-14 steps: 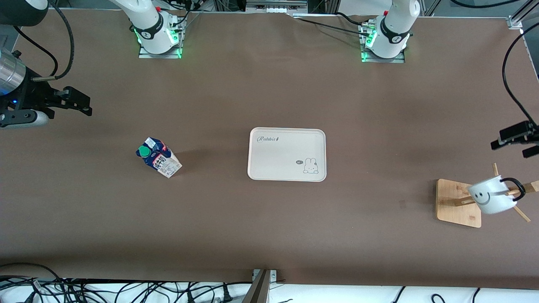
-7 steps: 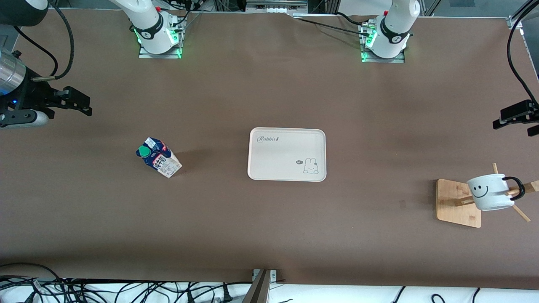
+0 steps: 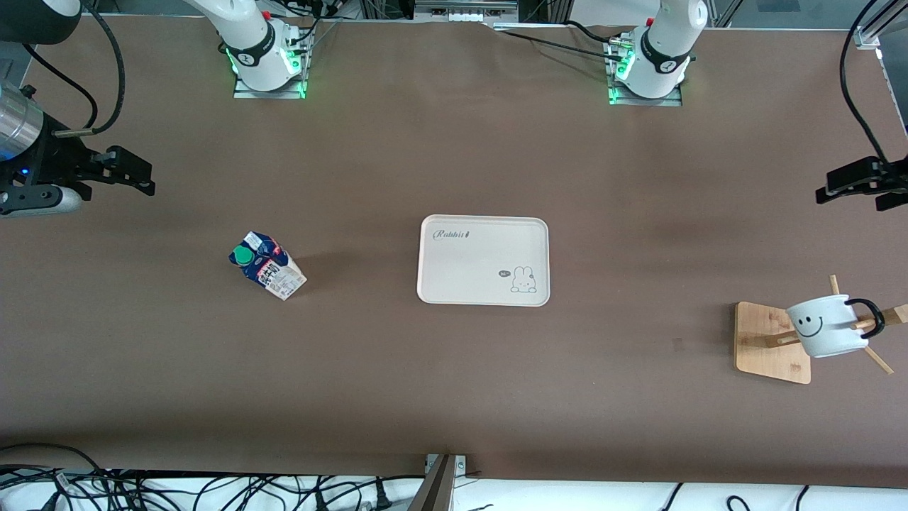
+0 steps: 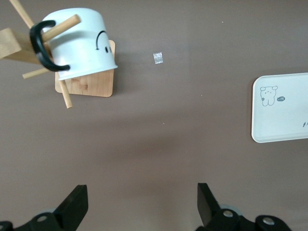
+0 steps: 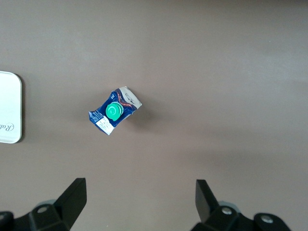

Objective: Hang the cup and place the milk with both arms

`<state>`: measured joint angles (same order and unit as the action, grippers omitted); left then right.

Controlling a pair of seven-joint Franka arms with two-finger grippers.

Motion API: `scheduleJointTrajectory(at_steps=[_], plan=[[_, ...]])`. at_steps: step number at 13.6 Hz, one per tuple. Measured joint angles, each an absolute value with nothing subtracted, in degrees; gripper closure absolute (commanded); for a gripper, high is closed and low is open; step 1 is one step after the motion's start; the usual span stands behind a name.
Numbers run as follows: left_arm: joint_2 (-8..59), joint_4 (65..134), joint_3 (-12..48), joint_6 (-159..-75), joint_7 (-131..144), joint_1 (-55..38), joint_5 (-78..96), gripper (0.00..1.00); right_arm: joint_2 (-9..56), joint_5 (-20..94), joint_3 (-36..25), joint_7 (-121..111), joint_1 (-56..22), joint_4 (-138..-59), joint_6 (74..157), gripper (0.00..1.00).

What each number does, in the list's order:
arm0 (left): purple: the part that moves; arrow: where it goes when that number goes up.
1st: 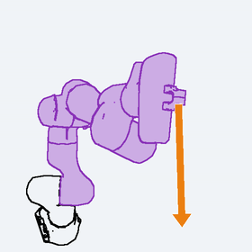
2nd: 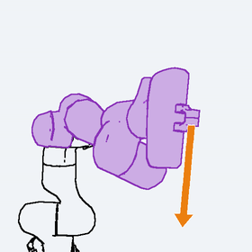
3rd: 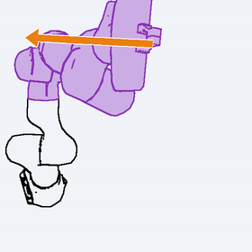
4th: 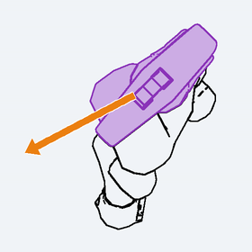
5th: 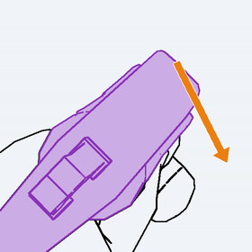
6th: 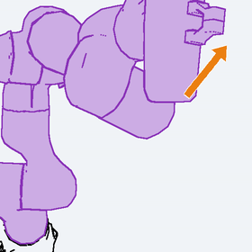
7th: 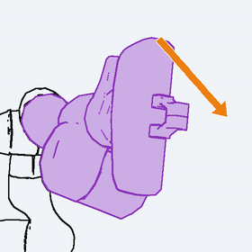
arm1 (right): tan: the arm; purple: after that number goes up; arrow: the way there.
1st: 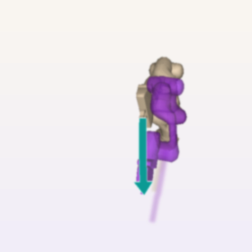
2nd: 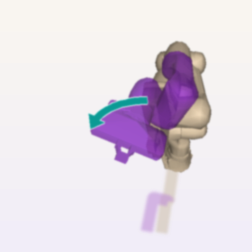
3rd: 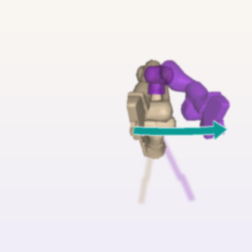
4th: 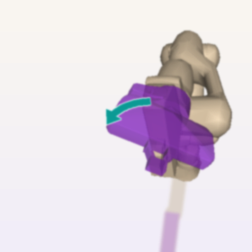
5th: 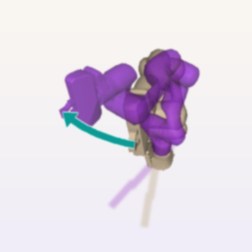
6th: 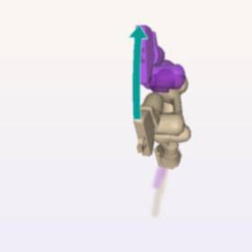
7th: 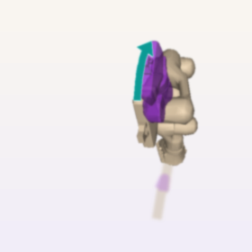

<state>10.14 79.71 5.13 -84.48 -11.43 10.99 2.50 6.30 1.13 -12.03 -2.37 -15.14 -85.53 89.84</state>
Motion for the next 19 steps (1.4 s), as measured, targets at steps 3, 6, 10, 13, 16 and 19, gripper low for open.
scheduleJointTrajectory(at_steps=[3, 6, 10, 13, 16, 19], plan=[[10.1, 79.5, 7.2, -84.5, -10.6, 9.1, -0.5, 0.0, 6.3, 1.1, -12.0, -2.4, -15.1, -85.5, 89.8, 0.0], [10.1, 79.4, 7.6, -84.5, -10.4, 8.7, -0.9, 0.0, 6.3, 1.1, -12.0, -2.4, -15.1, -85.5, 89.8, 0.0], [9.8, 79.3, 9.9, -84.8, -7.6, 8.3, -0.8, 0.0, 6.3, 1.1, -12.0, -2.4, -15.1, -85.5, 90.1, 0.0], [7.8, 80.9, 9.7, -86.3, -4.1, 6.9, -0.9, 0.0, 6.6, 1.1, -12.0, -2.4, -15.2, -85.5, 90.7, 0.0], [5.1, 85.1, 2.3, -91.4, -3.7, -0.4, -0.8, 0.0, 6.8, 1.1, -12.0, -2.4, -15.2, -85.5, 90.7, 0.0], [4.2, 86.9, -3.9, -92.3, -3.7, -4.8, 0.3, 0.0, 6.8, 1.1, -12.0, -2.4, -15.2, -85.5, 90.8, 0.0]])
